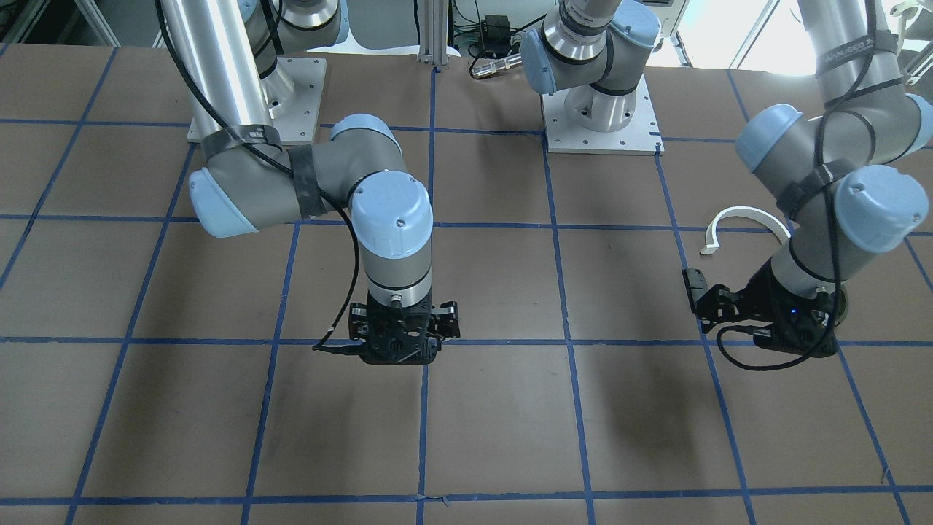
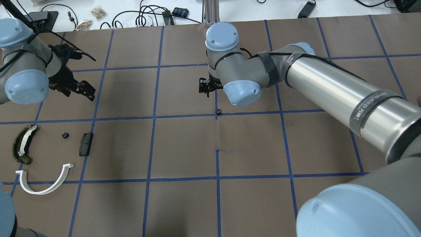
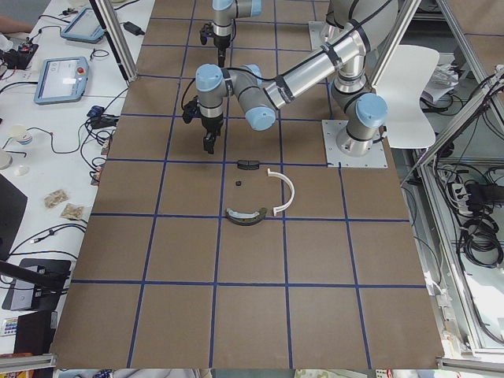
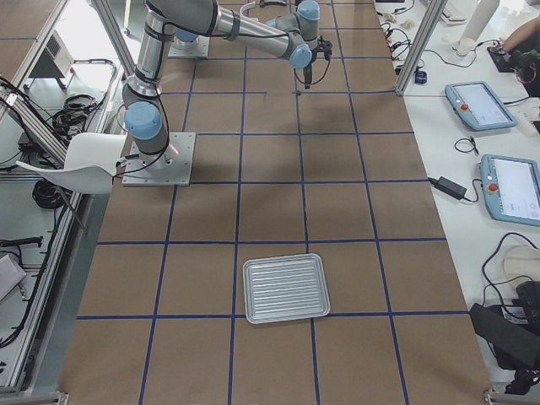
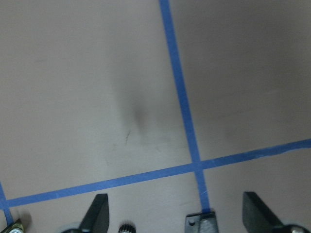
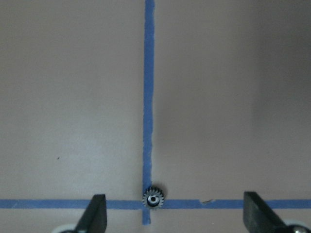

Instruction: Place bearing gear from tray to pile

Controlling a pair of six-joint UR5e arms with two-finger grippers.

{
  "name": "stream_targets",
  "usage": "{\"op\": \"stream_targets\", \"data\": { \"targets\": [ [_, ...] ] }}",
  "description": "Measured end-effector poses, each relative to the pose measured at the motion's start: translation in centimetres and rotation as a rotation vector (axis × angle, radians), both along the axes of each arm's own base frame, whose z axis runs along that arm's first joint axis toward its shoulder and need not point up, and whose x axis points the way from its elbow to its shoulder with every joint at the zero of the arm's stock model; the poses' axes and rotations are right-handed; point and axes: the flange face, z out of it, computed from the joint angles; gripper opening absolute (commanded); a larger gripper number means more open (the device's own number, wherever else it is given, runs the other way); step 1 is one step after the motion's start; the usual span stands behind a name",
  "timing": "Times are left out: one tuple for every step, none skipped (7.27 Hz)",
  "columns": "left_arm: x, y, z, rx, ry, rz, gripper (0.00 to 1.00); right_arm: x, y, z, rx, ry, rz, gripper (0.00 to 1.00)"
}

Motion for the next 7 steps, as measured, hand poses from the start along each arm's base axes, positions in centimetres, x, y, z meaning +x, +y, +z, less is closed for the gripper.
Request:
{"op": "stream_targets", "data": {
  "targets": [
    [-4.7,-0.5,-0.1,-0.011,0.009,0.055,1.00,-3.0,-1.1,3.8,0.000,0.020,-0.035,1.00],
    [-10.5,-0.9,-0.4,-0.028,0.019,0.117,1.00,-6.5,-1.6,7.5,0.008,0.032,-0.071,1.00],
    [-16.6,-1.1,-0.6,-0.047,0.031,0.164,0.99,-9.6,-0.8,11.5,0.027,0.040,-0.080,1.00],
    [-22.7,-0.8,-1.1,-0.054,0.045,0.203,0.99,-12.4,0.9,15.4,0.041,0.044,-0.077,1.00],
    [-28.3,0.0,-2.2,-0.047,0.055,0.238,0.99,-14.6,2.9,19.0,0.039,0.042,-0.085,1.00],
    [-32.9,1.0,-3.7,-0.046,0.063,0.270,0.98,-15.9,5.2,21.6,0.041,0.040,-0.093,1.00],
    [-36.7,2.0,-5.3,-0.055,0.075,0.295,0.98,-16.4,7.2,22.6,0.055,0.041,-0.095,0.96]
  ]
}}
